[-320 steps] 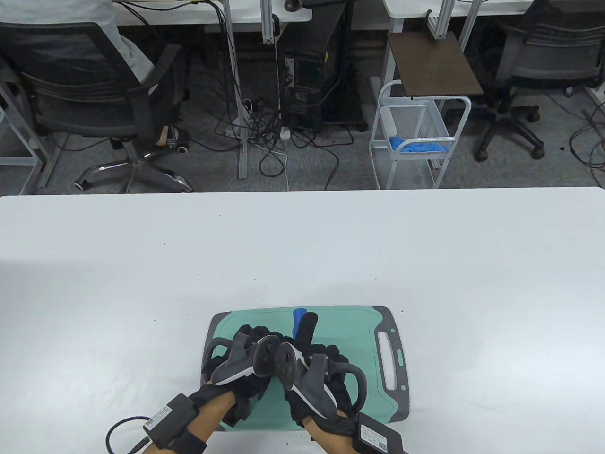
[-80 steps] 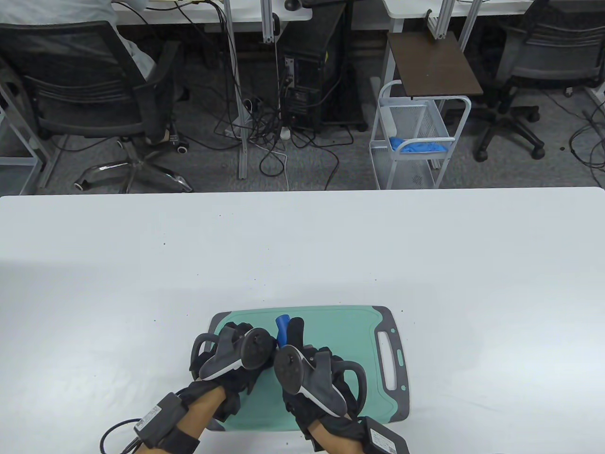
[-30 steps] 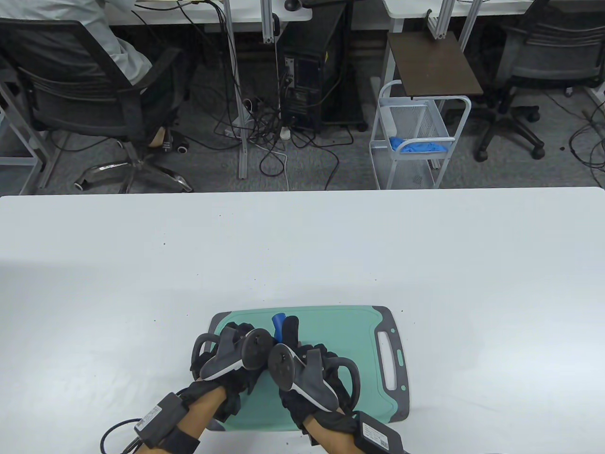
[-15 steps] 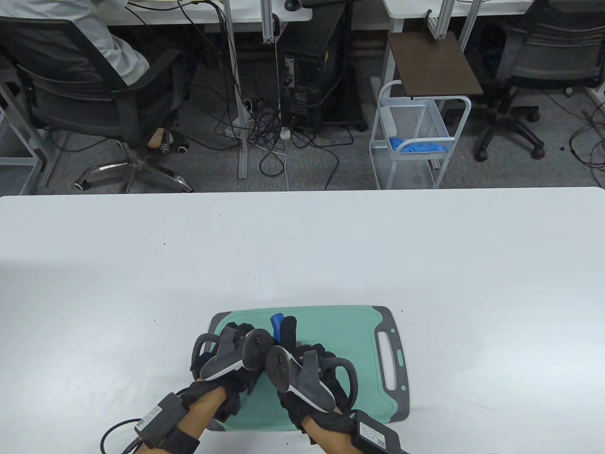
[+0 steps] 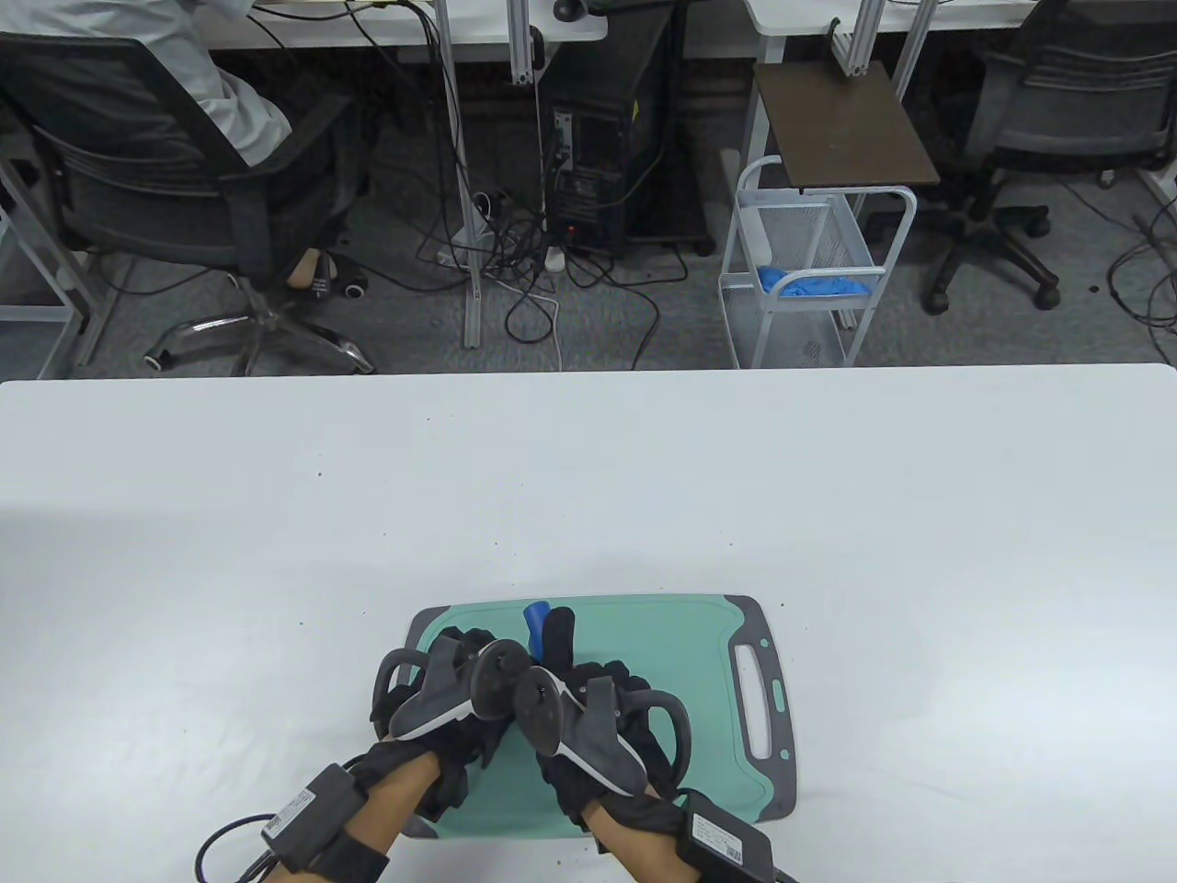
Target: Slice plasticine roll into thin flakes
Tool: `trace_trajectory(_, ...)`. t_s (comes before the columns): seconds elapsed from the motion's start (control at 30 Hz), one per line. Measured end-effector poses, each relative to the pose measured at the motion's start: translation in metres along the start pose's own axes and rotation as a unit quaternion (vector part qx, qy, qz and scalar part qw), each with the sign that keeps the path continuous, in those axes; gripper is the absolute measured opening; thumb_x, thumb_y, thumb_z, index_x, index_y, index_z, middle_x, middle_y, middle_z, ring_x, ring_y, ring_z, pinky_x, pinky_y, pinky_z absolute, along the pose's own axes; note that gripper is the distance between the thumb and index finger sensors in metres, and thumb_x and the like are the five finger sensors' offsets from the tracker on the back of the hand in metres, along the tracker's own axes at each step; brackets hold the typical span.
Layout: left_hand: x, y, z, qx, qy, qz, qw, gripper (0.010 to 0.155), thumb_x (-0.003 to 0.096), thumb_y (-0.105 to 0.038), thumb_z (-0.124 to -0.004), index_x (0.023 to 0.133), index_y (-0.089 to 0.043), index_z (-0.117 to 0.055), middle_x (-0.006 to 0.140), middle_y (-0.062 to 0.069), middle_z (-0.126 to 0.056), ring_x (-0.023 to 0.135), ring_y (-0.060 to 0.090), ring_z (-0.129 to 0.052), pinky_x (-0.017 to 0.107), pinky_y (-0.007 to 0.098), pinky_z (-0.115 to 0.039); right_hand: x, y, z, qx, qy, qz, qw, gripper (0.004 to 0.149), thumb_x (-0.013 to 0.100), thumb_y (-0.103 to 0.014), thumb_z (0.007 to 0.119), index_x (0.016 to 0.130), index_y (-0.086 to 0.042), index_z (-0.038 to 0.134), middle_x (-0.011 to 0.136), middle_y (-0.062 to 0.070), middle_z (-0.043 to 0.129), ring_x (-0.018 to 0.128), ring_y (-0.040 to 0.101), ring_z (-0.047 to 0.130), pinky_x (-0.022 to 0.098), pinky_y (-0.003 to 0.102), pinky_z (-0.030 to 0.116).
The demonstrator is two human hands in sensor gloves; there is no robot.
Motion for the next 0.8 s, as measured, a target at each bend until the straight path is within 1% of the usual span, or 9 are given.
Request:
trace_trajectory(0.3,0.000,0.000,0.000,-0.001,0.007,-0.002,1.000,0.050,0.0324,-0.047,-0.090,0.081,-0.036,-0.088,0.087,-0.010,-0.097,0.094,0.031,-0.090,0.073,0.058,-0.066,0.000,0.001,0.001,0.000,-0.008,0.001,1.000,0.085,0.046,-0.038,0.081,0.106,-0.014,0.027,0.046,0.006,0.091,0.053,0.037,0.095,0.048,0.062,0.077)
trace_trajectory(0.43,0.000,-0.003,0.002,0.010,0.026,-0.007,1.000,0.052,0.0330,-0.047,-0.089,0.084,-0.034,-0.087,0.090,-0.008,-0.095,0.094,0.033,-0.089,0.073,0.059,-0.066,-0.003,0.004,0.000,0.001,-0.017,0.003,1.000,0.085,0.046,-0.039,0.081,0.106,-0.014,0.027,0.046,0.006,0.091,0.053,0.037,0.095,0.048,0.061,0.078)
trace_trajectory(0.53,0.000,-0.002,0.003,0.015,0.036,-0.005,0.999,0.052,0.0343,-0.042,-0.089,0.086,-0.035,-0.086,0.091,-0.008,-0.094,0.095,0.033,-0.088,0.073,0.059,-0.066,-0.005,0.007,0.000,0.011,-0.020,0.004,1.000,0.085,0.046,-0.039,0.081,0.106,-0.014,0.027,0.046,0.006,0.092,0.053,0.036,0.095,0.048,0.061,0.078)
trace_trajectory(0.63,-0.001,-0.002,0.003,0.019,0.028,-0.004,0.999,0.051,0.0338,-0.040,-0.090,0.085,-0.036,-0.086,0.091,-0.008,-0.095,0.094,0.032,-0.089,0.072,0.059,-0.067,-0.006,0.009,0.000,0.014,-0.018,0.005,1.000,0.085,0.046,-0.039,0.081,0.106,-0.013,0.028,0.045,0.006,0.092,0.053,0.036,0.095,0.048,0.061,0.078)
trace_trajectory(0.8,-0.001,-0.002,0.004,0.027,0.013,-0.002,1.000,0.054,0.0316,-0.041,-0.092,0.085,-0.036,-0.086,0.088,-0.010,-0.098,0.093,0.031,-0.091,0.073,0.059,-0.067,-0.009,0.010,-0.006,0.019,-0.005,0.005,1.000,0.084,0.046,-0.039,0.082,0.106,-0.013,0.029,0.045,0.006,0.092,0.053,0.037,0.095,0.048,0.061,0.078)
Point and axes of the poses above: the tracker on the back of each hand, its own y axis roughly to the little-finger side, its own x axis roughly from the wrist to the fingertips, z = x × y, the point moved 2 cm from there along x, roughly from the wrist to the fingertips
